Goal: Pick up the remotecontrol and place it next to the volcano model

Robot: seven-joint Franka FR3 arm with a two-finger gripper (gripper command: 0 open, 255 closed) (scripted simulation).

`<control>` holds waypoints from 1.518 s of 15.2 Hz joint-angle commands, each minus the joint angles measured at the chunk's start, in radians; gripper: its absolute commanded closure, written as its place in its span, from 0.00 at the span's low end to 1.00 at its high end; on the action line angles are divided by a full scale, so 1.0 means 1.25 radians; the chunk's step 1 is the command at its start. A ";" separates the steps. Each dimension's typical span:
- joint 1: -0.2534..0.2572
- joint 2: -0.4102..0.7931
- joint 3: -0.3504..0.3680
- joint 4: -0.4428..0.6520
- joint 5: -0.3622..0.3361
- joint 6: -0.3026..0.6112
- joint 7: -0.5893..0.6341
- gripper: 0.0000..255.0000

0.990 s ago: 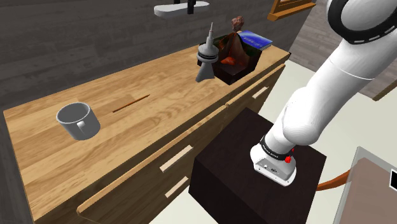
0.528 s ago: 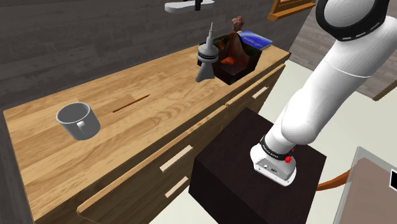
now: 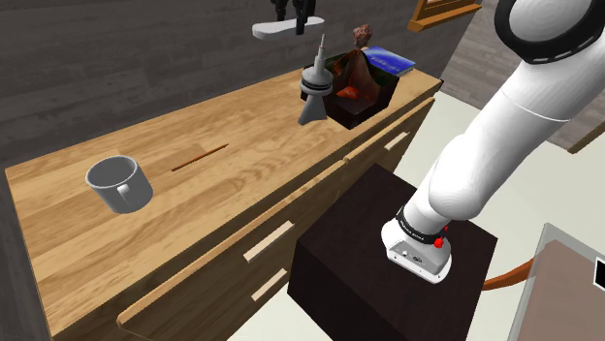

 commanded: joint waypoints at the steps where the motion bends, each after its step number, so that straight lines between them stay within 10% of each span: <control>1: 0.000 -0.007 0.000 -0.031 0.000 0.025 -0.001 1.00; 23: 0.000 -0.037 0.000 -0.305 -0.002 0.268 -0.002 1.00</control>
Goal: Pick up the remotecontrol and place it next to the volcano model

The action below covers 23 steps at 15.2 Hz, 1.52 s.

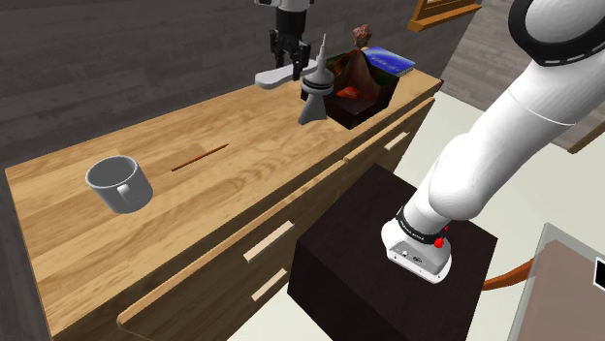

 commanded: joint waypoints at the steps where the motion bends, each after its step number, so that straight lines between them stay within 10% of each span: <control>1: 0.000 0.003 0.001 -0.017 0.000 0.021 0.001 1.00; 23: 0.000 0.062 0.000 -0.191 0.005 0.253 -0.005 1.00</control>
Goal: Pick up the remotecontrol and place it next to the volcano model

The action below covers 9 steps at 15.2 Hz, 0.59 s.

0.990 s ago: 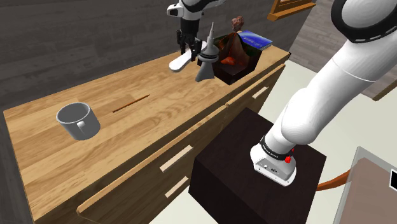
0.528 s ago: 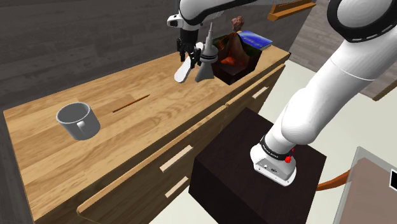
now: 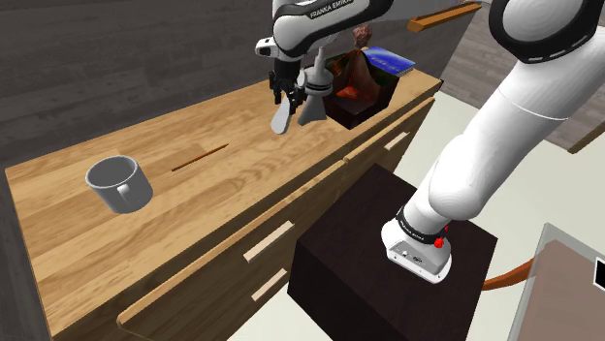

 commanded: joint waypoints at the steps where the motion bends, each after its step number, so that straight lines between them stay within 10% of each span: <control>1: 0.000 0.010 0.000 -0.016 0.001 0.023 -0.001 1.00; 9: -0.001 0.053 0.000 -0.058 0.005 0.107 -0.005 1.00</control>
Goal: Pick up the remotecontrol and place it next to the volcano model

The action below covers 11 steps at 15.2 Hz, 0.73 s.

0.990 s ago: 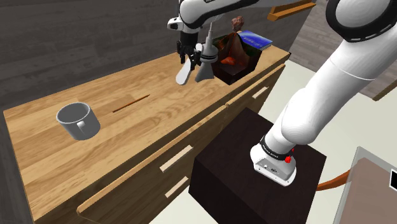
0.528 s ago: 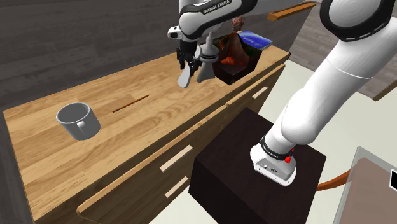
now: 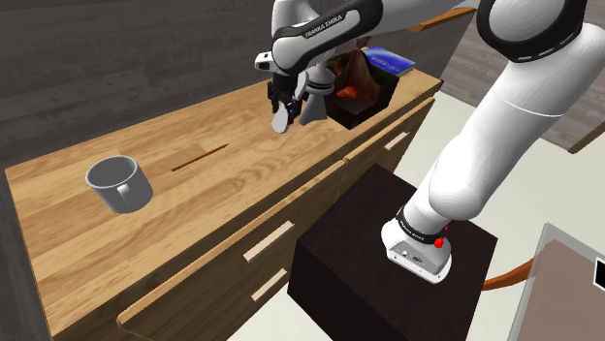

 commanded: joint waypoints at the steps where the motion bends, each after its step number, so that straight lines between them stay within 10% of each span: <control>1: -0.003 0.023 -0.003 -0.018 0.000 0.024 0.000 1.00; 10: -0.006 0.034 0.000 -0.025 0.001 0.043 -0.001 1.00; 11: -0.005 0.029 0.000 -0.032 0.001 0.044 0.000 0.00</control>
